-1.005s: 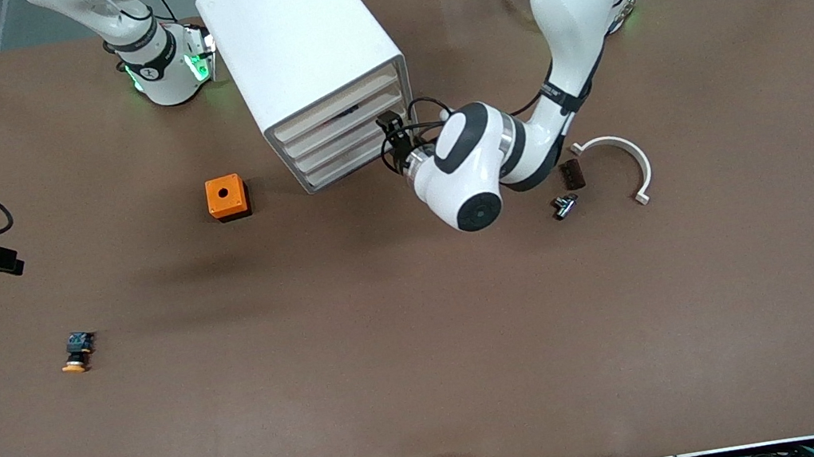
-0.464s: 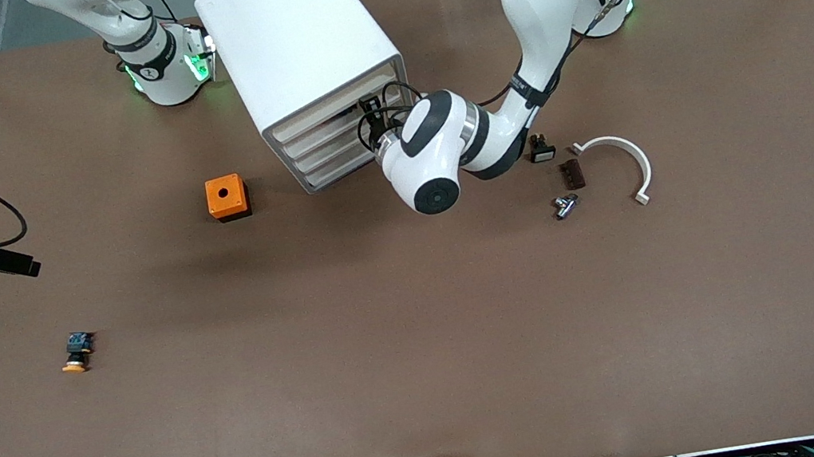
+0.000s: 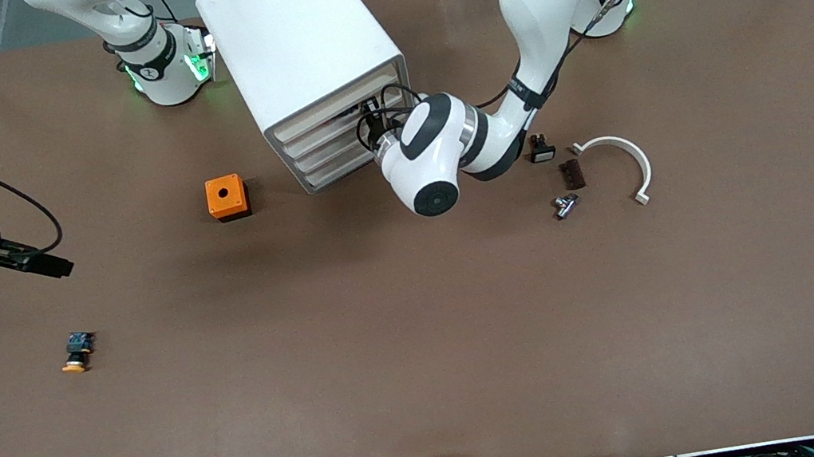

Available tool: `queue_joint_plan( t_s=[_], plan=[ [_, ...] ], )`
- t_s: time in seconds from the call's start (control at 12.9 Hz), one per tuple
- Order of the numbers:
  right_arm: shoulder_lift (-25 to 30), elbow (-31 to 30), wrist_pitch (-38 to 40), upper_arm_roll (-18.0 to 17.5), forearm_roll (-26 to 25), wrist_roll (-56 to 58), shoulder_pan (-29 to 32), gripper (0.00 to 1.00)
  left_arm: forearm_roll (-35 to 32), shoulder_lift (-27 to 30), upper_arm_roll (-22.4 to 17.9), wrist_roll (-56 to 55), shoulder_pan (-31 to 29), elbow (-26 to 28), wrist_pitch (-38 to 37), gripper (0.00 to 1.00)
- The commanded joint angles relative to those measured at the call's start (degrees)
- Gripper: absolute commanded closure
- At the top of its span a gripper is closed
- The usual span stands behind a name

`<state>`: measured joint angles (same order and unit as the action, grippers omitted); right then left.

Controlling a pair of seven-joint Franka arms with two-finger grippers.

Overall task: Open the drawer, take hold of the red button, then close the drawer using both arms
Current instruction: 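Pull the drawer open with the left gripper while the right gripper approaches, then grasp the red push button in the drawer with the right gripper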

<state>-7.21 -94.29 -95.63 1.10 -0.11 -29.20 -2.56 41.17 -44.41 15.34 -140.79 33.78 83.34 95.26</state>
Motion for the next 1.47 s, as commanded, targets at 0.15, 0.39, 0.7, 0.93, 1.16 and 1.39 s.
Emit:
queue_joint_plan(
  t_s=[0.15,0.39,0.7,0.93,1.16,1.39],
  plan=[
    [-0.1,-0.1,-0.3,0.2,0.5,-24.5,-14.8,0.00,-0.4,-0.5,-0.5,0.3,-9.4,-4.2,-0.4,1.00],
    [-1.1,0.1,-3.5,0.2,0.5,-34.2,-21.1,0.00,-0.3,-0.5,-0.4,3.9,-14.1,-6.2,-0.3,1.00],
    [-5.2,1.4,-7.6,0.3,-0.2,-51.2,-30.6,0.00,-0.5,-0.3,-0.5,5.8,-14.5,-6.1,-0.5,0.24],
    [-8.2,2.0,-11.0,0.3,-0.8,-61.5,-36.9,0.00,-0.7,0.3,-0.7,5.8,-16.0,-6.4,-1.0,0.00],
    [-10.8,2.1,-14.4,0.4,-0.9,-69.7,-41.0,0.00,-4.4,0.5,-3.0,5.9,-16.6,-9.8,-2.2,0.00],
    [-13.3,2.2,-17.7,0.3,-0.6,-77.2,-43.7,0.00,-15.3,4.0,-5.8,10.3,-16.6,-11.2,-2.2,0.00]
  ],
)
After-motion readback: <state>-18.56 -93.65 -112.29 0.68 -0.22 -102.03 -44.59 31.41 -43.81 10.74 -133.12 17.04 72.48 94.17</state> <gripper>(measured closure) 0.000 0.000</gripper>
